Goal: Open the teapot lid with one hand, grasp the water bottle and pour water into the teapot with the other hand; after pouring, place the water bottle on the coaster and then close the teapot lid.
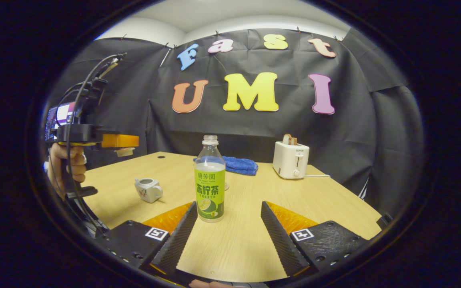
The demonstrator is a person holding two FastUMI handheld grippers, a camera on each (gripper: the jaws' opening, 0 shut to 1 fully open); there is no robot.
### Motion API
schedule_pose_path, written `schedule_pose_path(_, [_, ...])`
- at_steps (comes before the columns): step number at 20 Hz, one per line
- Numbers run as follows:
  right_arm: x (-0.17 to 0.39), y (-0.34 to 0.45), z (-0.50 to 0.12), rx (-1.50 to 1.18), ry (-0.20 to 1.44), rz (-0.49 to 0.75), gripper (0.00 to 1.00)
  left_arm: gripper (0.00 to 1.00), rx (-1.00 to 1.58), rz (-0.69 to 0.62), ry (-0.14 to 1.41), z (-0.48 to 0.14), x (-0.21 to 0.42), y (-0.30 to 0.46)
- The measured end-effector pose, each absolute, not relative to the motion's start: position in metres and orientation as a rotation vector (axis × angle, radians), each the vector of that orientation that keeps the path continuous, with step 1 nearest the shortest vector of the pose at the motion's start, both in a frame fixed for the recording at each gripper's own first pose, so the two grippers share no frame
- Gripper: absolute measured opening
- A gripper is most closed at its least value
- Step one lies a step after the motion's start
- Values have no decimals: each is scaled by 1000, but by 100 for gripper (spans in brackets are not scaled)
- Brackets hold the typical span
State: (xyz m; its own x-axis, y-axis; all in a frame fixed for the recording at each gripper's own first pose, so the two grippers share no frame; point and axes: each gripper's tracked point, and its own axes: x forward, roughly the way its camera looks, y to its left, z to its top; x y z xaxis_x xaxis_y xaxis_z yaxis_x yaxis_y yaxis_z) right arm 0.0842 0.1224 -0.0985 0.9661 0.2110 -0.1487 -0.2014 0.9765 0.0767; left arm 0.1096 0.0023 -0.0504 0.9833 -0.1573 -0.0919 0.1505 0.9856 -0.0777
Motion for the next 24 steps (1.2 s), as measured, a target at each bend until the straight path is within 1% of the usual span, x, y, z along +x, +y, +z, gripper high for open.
schedule_pose_path(2, [94, 131, -98, 76, 162, 220, 98, 4, -72, -166, 99, -42, 90, 0])
schedule_pose_path(3, [98, 137, -96, 81, 159, 234, 95, 4, -72, -175, 100, -41, 81, -2])
schedule_pose_path(4, [102, 146, -94, 81, 149, 256, 96, 4, -62, -180, 97, -38, 73, -3])
schedule_pose_path(6, [113, 153, -91, 59, 130, 256, 95, 4, -52, -174, 91, -34, 60, -1])
schedule_pose_path(8, [126, 165, -93, 46, 126, 256, 96, 4, -59, -197, 82, -29, 49, -6])
schedule_pose_path(9, [133, 172, -95, 44, 129, 259, 98, 4, -57, -208, 74, -25, 44, -7])
schedule_pose_path(10, [139, 177, -96, 49, 134, 257, 96, 4, -51, -213, 70, -25, 42, -5])
schedule_pose_path(12, [149, 185, -100, 55, 147, 253, 96, 4, -47, -214, 64, -24, 42, 0])
schedule_pose_path(13, [155, 187, -100, 55, 148, 239, 98, 4, -56, -214, 65, -24, 42, 3])
schedule_pose_path(15, [168, 189, -103, 69, 157, 220, 96, 3, -70, -224, 71, -26, 43, 5])
schedule_pose_path(18, [184, 191, -110, 69, 186, 191, 96, 3, -57, -216, 65, -25, 43, 15])
schedule_pose_path(20, [188, 193, -110, 60, 192, 177, 90, 3, -51, -220, 68, -25, 42, 17])
schedule_pose_path(21, [188, 193, -108, 55, 193, 173, 77, 3, -49, -225, 70, -26, 42, 19])
schedule_pose_path(24, [183, 199, -100, -23, 190, 168, 75, 3, -42, -218, 64, -25, 43, 27])
